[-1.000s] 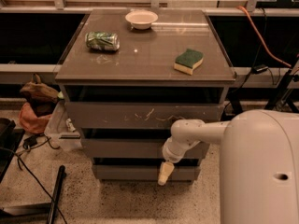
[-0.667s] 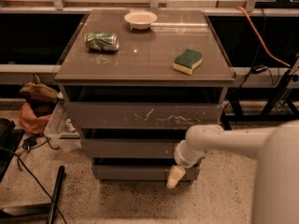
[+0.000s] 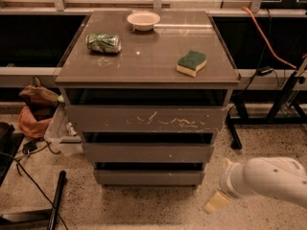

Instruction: Close middle drawer

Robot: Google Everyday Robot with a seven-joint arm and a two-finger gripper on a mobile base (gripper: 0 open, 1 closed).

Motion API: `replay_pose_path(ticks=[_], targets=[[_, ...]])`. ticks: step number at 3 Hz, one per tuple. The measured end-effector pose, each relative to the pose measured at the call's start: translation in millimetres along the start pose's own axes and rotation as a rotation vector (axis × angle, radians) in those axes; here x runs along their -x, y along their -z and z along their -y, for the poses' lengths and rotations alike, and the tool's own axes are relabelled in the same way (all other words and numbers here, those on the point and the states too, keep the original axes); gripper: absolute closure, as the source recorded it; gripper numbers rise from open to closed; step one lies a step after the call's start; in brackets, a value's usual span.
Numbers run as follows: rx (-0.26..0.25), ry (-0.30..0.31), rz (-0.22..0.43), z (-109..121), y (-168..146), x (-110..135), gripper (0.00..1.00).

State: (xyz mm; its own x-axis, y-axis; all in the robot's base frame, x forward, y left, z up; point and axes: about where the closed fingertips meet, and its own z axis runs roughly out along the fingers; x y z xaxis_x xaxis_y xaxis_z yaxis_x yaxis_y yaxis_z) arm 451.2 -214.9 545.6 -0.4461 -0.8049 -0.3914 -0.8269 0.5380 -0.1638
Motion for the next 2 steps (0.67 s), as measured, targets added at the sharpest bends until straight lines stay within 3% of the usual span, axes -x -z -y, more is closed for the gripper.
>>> replay_pose_path(ticks=[1,2], targets=[[-0.105,-0.049,-0.046,1,80,-23,0.0],[-0.201,0.023,-0.053,10,155,21,0.0]])
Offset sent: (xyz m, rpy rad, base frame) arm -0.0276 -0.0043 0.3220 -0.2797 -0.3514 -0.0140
